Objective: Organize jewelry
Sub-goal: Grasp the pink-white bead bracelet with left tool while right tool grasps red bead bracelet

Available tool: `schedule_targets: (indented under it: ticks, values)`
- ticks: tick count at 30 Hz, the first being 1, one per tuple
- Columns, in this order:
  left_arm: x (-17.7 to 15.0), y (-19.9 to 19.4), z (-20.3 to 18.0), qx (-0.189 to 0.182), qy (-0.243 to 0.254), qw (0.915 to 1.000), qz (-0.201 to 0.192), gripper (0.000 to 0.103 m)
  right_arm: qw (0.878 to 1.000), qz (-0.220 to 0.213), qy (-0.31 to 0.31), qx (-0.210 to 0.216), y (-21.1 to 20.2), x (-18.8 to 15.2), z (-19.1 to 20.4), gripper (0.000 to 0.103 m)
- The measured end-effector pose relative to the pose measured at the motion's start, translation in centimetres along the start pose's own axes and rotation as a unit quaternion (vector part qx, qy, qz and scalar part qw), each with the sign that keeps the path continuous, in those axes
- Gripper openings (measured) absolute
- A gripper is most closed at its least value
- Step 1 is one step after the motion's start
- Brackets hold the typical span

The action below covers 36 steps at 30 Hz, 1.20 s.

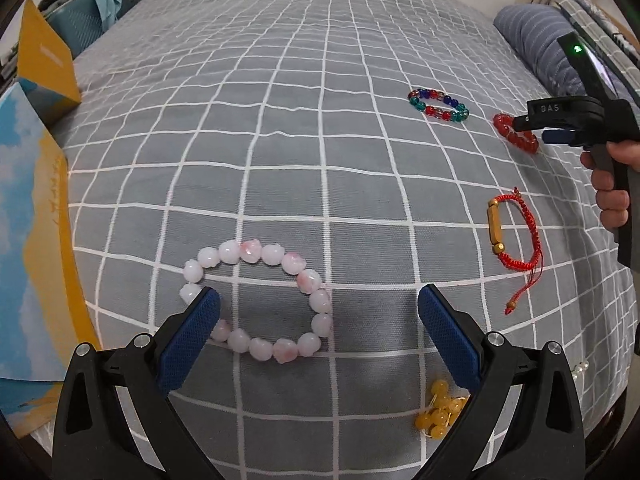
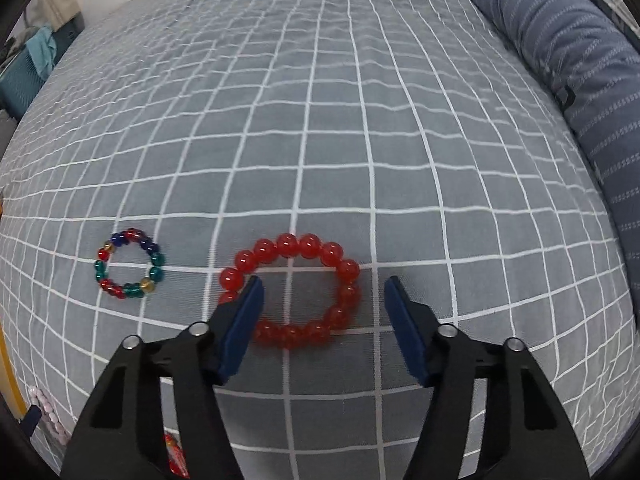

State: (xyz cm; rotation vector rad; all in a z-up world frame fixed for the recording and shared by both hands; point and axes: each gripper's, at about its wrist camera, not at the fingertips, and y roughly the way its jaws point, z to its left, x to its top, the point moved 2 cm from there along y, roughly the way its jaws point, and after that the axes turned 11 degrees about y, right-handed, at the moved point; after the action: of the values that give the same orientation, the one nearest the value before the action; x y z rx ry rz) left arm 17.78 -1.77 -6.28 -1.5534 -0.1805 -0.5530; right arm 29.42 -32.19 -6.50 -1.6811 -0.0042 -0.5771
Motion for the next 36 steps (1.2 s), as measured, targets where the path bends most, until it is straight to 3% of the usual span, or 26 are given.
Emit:
schedule_targets:
  ticks: [10, 17, 21, 36]
  values:
    - [0.0, 0.8, -0.2, -0.011, 0.006, 0.9998, 0.013, 0.067, 0.999, 0.024, 0.024, 0.004, 1.2, 0.3, -1.4, 0.034]
    - [-0.1, 0.6, -0.5, -0.026, 0.01, 0.9994, 0.023, 0.031, 0.998, 0.036, 0.045, 0.011, 1.0, 0.1, -1.9, 0.017]
    - [-0.3, 0.5, -0.1, -0.046, -0.003, 0.9984, 0.032, 0.01, 0.998, 0.035, 0.043, 0.007, 0.9, 0.2, -1.7, 0.016]
    - [-0.2, -0.6, 0.1, -0.05, -0.004, 0.9979, 0.039, 0.01, 0.999, 0.022, 0.04, -0.004, -0.4, -0.1, -2.1, 0.013]
